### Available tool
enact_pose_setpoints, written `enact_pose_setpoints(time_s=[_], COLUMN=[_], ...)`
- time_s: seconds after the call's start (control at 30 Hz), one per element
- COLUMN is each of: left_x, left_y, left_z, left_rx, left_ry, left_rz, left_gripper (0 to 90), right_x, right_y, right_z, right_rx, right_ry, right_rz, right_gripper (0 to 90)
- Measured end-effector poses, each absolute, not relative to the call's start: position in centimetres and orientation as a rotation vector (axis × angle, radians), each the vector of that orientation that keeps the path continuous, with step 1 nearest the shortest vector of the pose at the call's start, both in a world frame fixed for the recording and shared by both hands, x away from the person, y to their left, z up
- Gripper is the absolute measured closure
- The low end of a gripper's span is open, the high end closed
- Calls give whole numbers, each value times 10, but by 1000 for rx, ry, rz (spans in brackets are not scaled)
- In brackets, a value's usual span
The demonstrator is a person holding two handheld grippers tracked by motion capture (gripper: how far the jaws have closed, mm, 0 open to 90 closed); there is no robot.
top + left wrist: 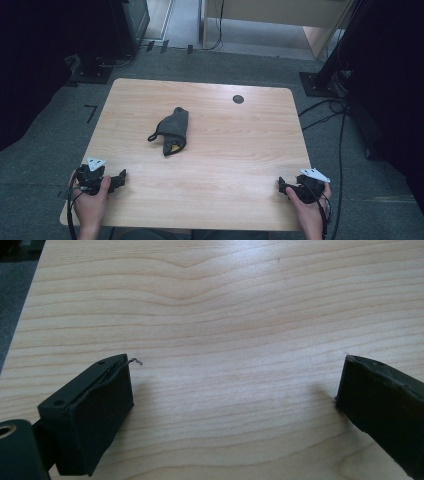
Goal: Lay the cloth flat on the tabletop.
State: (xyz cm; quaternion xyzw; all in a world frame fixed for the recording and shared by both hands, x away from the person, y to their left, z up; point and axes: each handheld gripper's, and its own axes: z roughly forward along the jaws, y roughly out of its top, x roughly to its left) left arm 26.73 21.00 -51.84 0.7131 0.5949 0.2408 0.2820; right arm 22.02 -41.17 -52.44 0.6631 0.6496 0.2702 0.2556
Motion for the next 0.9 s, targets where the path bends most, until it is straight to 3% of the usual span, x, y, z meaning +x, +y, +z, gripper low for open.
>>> enact_pose_setpoints(time_s=[0.33,0.73,0.9], left_x=[268,268,268], left_y=[208,208,208], left_z=[-519,-518,-518], left_rx=[1912,1922,1929], left_ry=[1587,1577,1570], left_rz=[646,638,634], left_gripper=[15,15,15], right_x=[221,268,292], right_y=[-383,-269,-212], right_z=[-497,-453,-442], right_rx=[1754,1475,1336], right_ry=[1745,1919,2006], right_rz=[860,1082,1111], right_gripper=[73,388,474])
